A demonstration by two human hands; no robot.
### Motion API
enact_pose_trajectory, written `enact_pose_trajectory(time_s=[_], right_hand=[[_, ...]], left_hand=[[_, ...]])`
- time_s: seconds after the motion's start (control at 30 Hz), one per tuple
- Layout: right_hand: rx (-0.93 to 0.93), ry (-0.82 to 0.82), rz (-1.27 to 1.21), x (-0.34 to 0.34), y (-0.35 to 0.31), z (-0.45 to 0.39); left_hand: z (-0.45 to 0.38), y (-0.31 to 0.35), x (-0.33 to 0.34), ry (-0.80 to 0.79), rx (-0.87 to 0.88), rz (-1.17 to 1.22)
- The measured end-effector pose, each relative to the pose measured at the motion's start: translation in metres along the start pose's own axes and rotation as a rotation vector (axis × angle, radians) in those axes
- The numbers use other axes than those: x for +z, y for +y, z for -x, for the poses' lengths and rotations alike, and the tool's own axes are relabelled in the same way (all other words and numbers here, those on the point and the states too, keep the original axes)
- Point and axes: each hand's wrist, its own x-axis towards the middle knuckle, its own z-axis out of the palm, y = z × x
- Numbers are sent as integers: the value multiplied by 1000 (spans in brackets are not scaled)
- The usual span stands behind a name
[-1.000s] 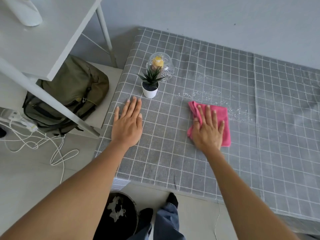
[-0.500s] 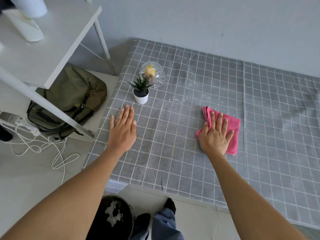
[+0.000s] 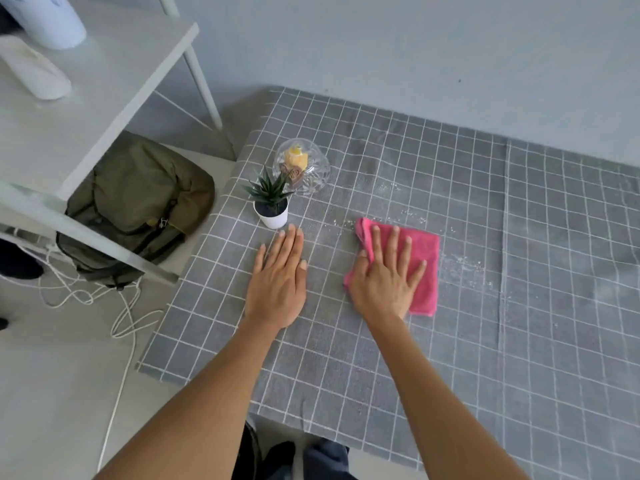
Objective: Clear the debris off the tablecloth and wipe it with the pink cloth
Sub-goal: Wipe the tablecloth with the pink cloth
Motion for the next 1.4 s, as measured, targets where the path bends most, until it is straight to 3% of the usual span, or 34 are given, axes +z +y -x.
enact_pose_trajectory(time_s=[0.23,0.33,0.53,0.63,0.87,1.13,1.4], right_hand=[[-302,-70,24,16,-43,-16],[-279,-60,29,14,-35,-22],[-19,-33,16,-3,-13,-46],[26,-46,-18,-7,-14,-47],[-314,-106,58,14,-51,-11],[-141,-32,90,-3,-7,-41],[-336,-64,77,6,-30,-20]], left_hand=[[1,4,-1,2,-25,-90],[-1,4,-1,-18,-36,-63],[0,4,-5,-35,-45,-25],[0,5,-5,-38,-51,-22],[0,4,-4,-24,-41,-64],[0,3,-6,-48,-42,-8],[0,4,-4,-38,-42,-5]])
